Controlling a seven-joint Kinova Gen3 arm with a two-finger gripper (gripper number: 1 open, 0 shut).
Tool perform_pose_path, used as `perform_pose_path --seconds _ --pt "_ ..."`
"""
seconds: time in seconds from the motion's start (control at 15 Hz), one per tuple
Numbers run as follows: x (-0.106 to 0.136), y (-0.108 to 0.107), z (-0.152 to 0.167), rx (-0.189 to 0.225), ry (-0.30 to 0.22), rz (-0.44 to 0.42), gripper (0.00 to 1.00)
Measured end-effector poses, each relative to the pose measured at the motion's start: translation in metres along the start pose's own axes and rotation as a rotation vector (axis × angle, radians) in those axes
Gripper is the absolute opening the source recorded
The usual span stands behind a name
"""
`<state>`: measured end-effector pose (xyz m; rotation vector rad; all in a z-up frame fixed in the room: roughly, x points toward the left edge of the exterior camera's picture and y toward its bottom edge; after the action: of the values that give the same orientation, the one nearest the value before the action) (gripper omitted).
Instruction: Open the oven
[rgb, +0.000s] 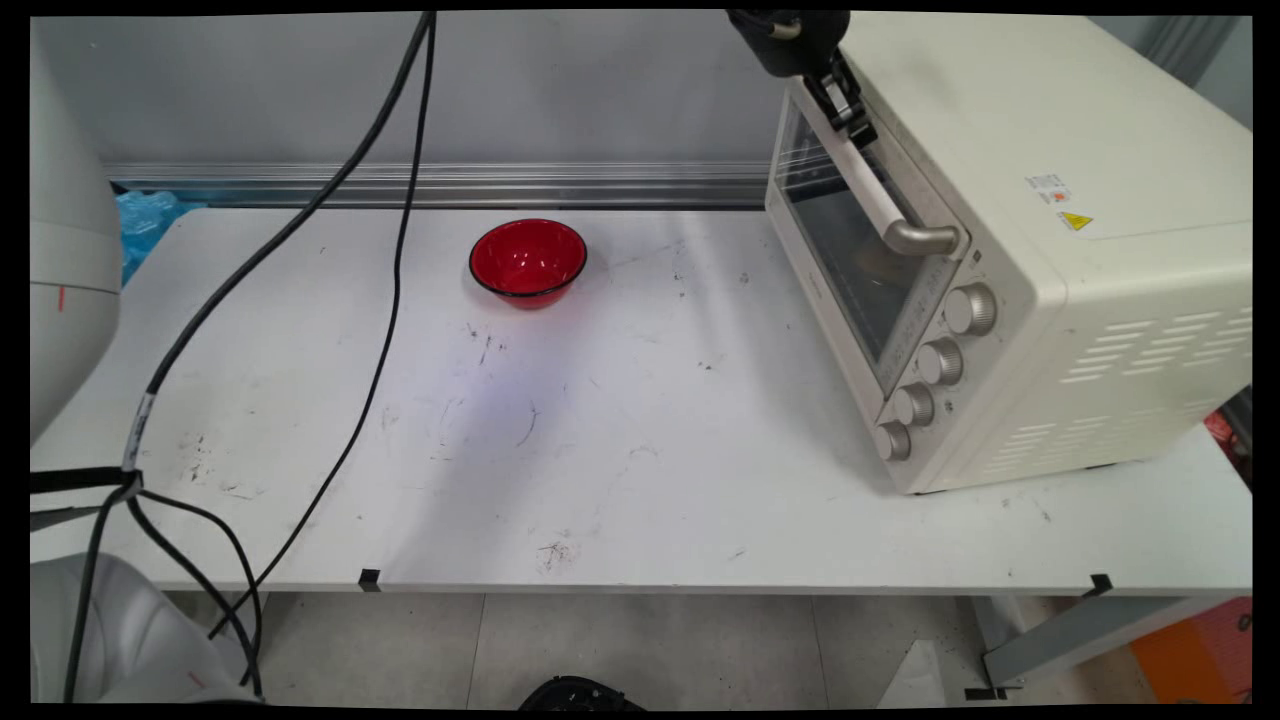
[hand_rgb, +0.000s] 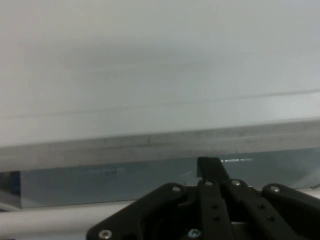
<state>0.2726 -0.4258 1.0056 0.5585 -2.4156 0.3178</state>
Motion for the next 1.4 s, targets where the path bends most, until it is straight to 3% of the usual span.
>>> perform_pose_path --seconds 0.53,1.4 --pt "-0.018 0.002 0.002 -0.011 -0.023 -0.008 0.0" --pt "-0.075 -0.001 -0.021 0.0 -0.104 -0.025 0.0"
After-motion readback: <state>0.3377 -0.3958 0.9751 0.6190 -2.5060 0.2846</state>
